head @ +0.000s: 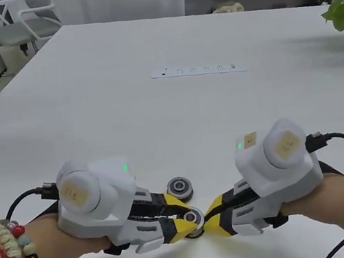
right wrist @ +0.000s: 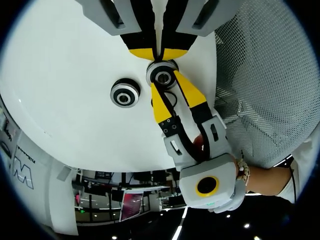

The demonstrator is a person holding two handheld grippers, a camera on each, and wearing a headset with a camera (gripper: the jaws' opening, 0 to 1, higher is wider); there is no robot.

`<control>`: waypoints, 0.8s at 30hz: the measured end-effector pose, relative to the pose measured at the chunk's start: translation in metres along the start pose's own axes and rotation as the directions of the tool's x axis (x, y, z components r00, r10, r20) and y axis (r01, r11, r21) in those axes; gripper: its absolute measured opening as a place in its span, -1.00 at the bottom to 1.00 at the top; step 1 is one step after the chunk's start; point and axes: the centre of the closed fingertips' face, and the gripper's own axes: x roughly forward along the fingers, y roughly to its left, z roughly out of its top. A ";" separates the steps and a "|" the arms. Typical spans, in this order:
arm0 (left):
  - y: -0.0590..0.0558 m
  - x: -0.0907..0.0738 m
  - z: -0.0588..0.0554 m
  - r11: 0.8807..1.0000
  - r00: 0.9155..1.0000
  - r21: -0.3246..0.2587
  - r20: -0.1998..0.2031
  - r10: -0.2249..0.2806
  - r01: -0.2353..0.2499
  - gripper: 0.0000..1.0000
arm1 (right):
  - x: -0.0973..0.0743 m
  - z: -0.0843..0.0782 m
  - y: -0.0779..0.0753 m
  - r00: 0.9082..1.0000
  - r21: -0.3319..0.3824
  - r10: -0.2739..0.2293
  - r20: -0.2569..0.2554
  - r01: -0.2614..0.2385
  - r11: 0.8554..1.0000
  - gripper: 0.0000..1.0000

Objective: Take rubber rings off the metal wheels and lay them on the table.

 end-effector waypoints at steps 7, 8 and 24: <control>0.000 0.000 0.000 1.000 1.000 0.001 0.000 0.000 0.000 -0.80 | 0.000 -0.001 -0.001 1.000 0.042 0.003 -0.021 -0.002 0.999 -1.00; 0.000 0.000 0.000 1.000 1.000 0.001 -0.001 0.000 0.000 -0.80 | 0.000 -0.001 -0.002 1.000 0.063 0.001 -0.024 0.001 0.998 -1.00; -0.001 0.000 0.000 1.000 1.000 0.003 0.000 0.002 -0.002 -0.82 | -0.002 -0.005 -0.005 0.998 0.412 -0.024 -0.065 0.049 0.910 -1.00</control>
